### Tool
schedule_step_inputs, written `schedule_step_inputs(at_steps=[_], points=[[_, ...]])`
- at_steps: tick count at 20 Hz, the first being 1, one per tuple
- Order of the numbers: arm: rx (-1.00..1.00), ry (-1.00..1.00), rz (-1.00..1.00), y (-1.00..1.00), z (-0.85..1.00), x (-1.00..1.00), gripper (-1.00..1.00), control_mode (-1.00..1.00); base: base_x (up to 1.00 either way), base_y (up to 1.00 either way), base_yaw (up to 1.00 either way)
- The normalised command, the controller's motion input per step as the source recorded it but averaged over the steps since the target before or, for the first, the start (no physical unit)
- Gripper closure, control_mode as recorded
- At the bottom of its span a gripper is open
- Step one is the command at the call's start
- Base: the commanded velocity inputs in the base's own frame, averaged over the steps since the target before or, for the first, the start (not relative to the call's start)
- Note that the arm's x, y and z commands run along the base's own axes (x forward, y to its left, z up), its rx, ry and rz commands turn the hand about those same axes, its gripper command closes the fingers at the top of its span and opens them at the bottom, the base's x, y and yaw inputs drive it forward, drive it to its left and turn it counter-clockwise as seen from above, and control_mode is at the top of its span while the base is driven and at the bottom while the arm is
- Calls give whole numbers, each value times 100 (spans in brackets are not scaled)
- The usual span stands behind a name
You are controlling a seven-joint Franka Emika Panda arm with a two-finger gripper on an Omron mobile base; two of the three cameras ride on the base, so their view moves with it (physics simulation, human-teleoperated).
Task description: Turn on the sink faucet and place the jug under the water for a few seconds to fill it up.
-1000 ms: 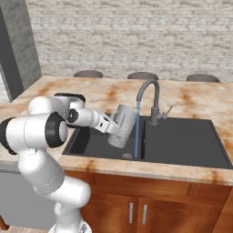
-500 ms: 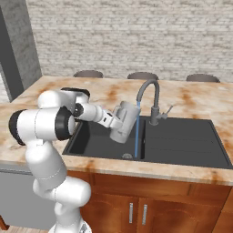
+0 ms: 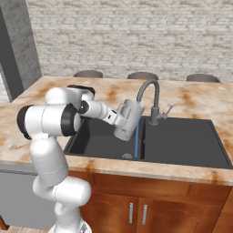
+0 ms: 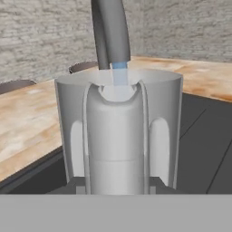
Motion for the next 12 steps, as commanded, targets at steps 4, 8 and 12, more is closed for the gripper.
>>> schedule_step_inputs(at_steps=[4, 8, 12], points=[[-5, 0, 0, -13, -5, 14, 100, -100, 0, 0, 0], [-8, 3, 0, 0, -15, 31, 100, -100, 0, 0, 0], [-9, 9, 0, 0, -29, 23, 100, -100, 0, 0, 0]])
